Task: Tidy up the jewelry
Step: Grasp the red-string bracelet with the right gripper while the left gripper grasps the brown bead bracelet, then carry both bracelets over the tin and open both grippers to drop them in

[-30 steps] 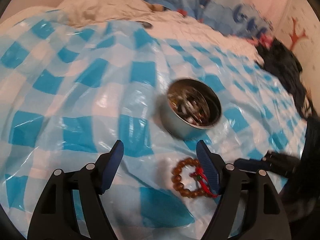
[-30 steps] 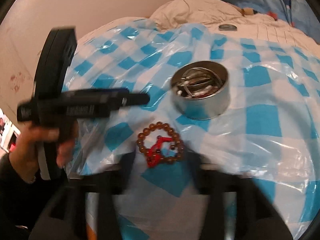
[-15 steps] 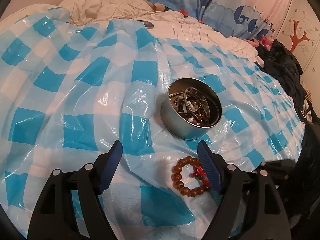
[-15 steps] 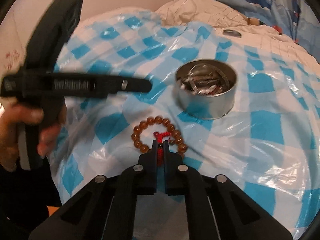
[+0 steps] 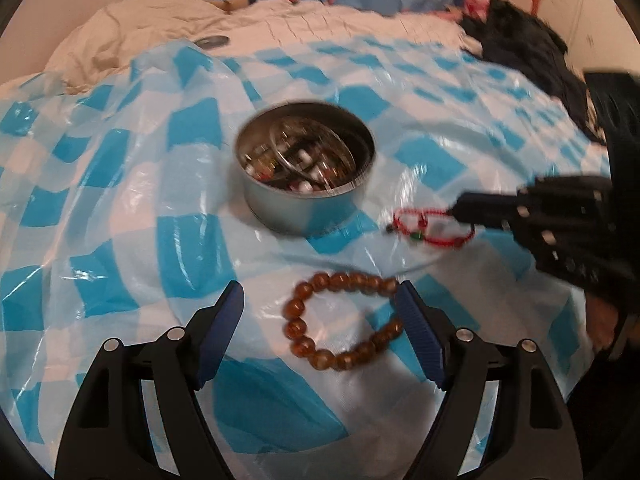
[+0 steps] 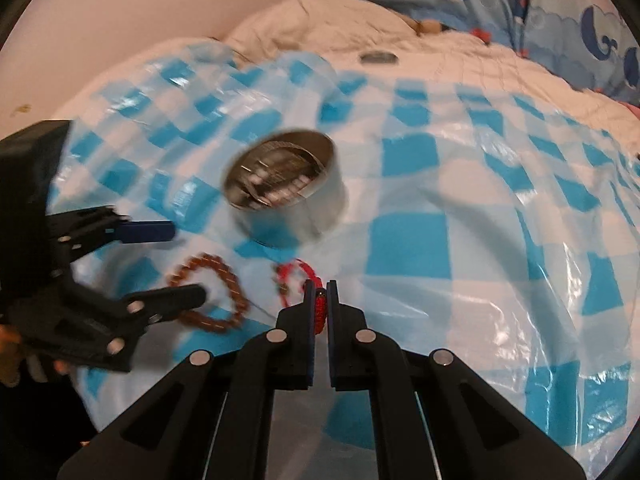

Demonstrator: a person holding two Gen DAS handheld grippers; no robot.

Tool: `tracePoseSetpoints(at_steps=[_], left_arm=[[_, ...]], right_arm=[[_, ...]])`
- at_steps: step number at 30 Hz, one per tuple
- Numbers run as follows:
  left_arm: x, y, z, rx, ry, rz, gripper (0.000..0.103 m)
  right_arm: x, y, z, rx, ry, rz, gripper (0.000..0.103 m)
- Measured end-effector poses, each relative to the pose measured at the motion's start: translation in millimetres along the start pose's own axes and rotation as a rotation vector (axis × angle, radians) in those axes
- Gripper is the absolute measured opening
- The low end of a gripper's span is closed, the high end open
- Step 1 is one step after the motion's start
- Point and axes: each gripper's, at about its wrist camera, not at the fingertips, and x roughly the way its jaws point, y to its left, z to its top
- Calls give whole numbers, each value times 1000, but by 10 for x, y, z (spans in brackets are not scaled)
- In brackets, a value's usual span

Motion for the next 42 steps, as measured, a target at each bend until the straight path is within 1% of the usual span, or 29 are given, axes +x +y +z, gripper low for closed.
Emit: tracePoseSetpoints(at_steps=[1,3,4,5,7,8,10,12,13,14,15,16,17,18,19,20,21,24,28,32,37,40,42], left_arm=[[19,-14,-8,10,8,1,74],[48,-45,-27,26,19,-3,74],[56,-58,-35,32,23,-7,74],[61,-70,-41,35,24,-9,74],[77,-83,-48,38,27,-11,74],[84,-87,-50,37,25,-15,74],[95,-76,-44,28,25,-25,74],[110,-61,-43,13,30,-43,74],[116,-57,-46,6,36,-54,70],[131,-53,-44,-7,49,-82,62],[131,-49,-42,-14,55,-92,58],[126,-45,-38,-20,60,-99,42],[114,-26,-30,-29,66,-105,25],[116,-11,-29,-33,71,-97,18],[121,4,-34,-32,78,-81,10],[123,22,-41,-37,81,-84,10],[115,34,-41,-43,80,-90,10],[43,37,-23,-36,62,-94,10],[-126,55,44,-31,7,-118,10],[-248,95,99,-41,-30,-137,10],[-412,81,169,-35,-83,-156,10],[-526,73,259,-43,-128,-181,10],[-572,71,328,-51,-154,-183,10]], right_arm=[[32,-27,-2,5,12,-15,6],[41,-71,-8,23,11,-19,16],[23,-82,-9,32,-2,-11,32],[10,-81,-7,36,-13,-7,46],[-18,-46,-6,28,-37,12,50],[-10,-11,-11,15,-33,15,53],[34,32,-23,-6,-21,10,55],[100,67,-40,-21,4,6,55],[148,89,-52,-32,22,-2,55],[180,101,-63,-40,35,-11,55],[207,109,-75,-45,47,-16,54],[224,111,-83,-48,57,-15,43],[229,108,-86,-47,63,-16,38],[227,103,-89,-46,62,-21,35],[217,93,-91,-44,56,-30,25],[207,78,-92,-39,52,-31,15],[192,61,-88,-23,49,2,13],[139,54,-67,-12,20,6,13],[44,-20,-18,39,-25,38,12],[-60,-67,25,77,-78,67,12],[-213,-72,72,90,-158,107,12],[-258,-66,94,95,-183,129,12],[-264,-55,98,97,-190,141,12]])
